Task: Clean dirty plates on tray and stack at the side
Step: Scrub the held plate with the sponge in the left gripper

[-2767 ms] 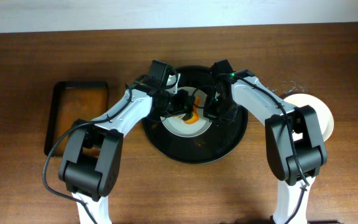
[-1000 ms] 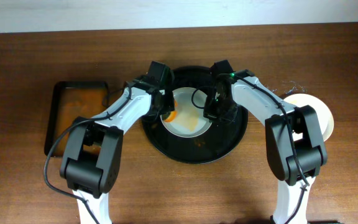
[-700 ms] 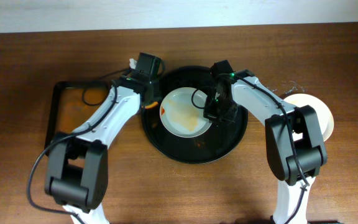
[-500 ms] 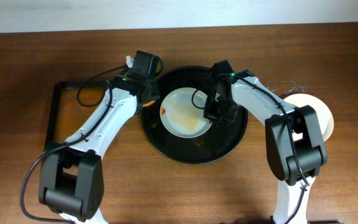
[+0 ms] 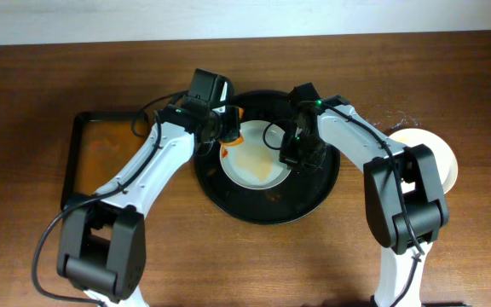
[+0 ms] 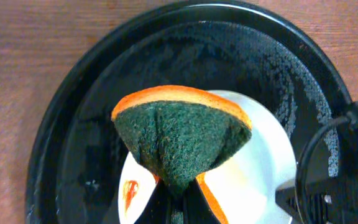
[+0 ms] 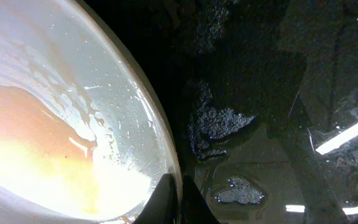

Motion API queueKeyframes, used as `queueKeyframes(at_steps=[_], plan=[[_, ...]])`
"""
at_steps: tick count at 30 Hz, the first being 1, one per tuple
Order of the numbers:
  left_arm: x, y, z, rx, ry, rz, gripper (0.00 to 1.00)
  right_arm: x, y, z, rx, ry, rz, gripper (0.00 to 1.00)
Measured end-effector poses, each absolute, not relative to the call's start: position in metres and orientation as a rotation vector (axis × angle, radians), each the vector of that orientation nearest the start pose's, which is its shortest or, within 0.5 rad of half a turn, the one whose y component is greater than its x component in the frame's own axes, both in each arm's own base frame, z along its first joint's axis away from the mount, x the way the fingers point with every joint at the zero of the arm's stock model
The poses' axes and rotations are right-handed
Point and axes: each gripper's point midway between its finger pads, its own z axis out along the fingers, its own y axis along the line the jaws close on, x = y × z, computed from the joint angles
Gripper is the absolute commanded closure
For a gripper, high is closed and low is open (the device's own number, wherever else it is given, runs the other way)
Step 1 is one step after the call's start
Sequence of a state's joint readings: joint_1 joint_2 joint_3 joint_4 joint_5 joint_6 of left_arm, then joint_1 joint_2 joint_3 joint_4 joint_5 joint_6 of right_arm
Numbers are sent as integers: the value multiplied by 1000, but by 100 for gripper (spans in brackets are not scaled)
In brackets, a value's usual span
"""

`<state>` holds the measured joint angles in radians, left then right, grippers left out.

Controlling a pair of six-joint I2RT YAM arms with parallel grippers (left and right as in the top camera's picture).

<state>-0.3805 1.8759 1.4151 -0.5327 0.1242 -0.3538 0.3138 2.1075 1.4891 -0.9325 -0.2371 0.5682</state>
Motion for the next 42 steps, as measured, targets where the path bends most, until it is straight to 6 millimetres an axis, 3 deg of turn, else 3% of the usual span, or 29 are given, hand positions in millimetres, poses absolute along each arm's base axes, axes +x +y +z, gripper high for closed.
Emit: queueKeyframes(at_steps=[9, 14, 19, 23, 30, 36, 42], plan=[[442, -215, 43, 306, 2658, -464, 100, 362, 160, 6, 403, 3181, 358, 96], [443, -206, 31, 356, 2669, -355, 100, 362, 160, 6, 404, 3181, 357, 96], [427, -182, 20, 366, 2759, -151, 100, 362, 160, 6, 403, 3181, 360, 96], [420, -177, 18, 388, 2779, -48, 100, 361, 162, 7, 401, 3186, 379, 96], [406, -169, 26, 411, 2822, -16, 100, 357, 165, 7, 391, 3199, 392, 96], [408, -174, 67, 385, 2761, -183, 100, 355, 164, 7, 394, 3210, 384, 96], [392, -208, 69, 445, 2762, -475, 100, 355, 164, 7, 395, 3210, 383, 96]])
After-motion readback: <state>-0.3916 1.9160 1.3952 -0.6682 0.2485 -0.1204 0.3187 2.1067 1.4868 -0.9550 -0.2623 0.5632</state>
